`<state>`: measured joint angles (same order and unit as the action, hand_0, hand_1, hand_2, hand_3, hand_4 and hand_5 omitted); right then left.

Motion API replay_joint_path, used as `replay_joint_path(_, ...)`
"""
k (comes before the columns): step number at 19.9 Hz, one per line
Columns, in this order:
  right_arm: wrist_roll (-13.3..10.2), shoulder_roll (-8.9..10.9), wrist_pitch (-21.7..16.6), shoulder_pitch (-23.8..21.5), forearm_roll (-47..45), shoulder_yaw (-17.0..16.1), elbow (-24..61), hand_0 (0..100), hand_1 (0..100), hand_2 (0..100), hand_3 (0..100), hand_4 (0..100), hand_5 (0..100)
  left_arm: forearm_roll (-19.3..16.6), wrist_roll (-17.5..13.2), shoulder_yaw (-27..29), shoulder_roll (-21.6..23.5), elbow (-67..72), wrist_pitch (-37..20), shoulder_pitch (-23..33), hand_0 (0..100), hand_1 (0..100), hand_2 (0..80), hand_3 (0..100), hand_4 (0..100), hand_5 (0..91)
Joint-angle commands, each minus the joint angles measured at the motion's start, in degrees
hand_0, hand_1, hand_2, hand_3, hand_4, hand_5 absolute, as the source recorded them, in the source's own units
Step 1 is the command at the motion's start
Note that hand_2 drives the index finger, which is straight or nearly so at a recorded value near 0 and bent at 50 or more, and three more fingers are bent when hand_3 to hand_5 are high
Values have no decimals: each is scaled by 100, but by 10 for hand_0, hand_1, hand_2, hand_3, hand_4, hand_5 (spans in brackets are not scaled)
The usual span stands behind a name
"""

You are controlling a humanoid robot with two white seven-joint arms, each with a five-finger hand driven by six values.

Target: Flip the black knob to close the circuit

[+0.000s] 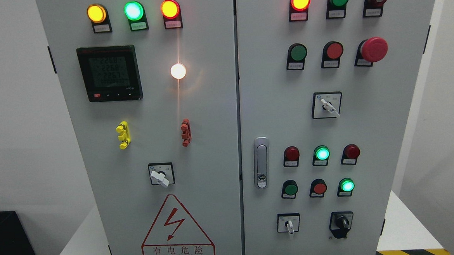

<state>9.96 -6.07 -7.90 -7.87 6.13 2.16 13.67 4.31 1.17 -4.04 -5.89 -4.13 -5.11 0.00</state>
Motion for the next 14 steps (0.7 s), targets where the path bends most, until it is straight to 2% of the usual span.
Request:
replay_joint_path(1,-3,-34,200,-22,880,-471,811,0,118,0,4,0,0,0,-3,0,0,0,2,35,120,556,0,0,0,0)
replay_joint_path(8,-47,-35,719,-13,1803,-550,1883,0,95,77,143,136,0,0,-3,0,-9,0,2,35,120,556,0,0,0,0)
replay_joint_path(14,-64,-43,746,-4,3067,-769,2780,0,89,197,267,270,98,0,-3,0,0,0,2,35,120,556,0,0,0,0)
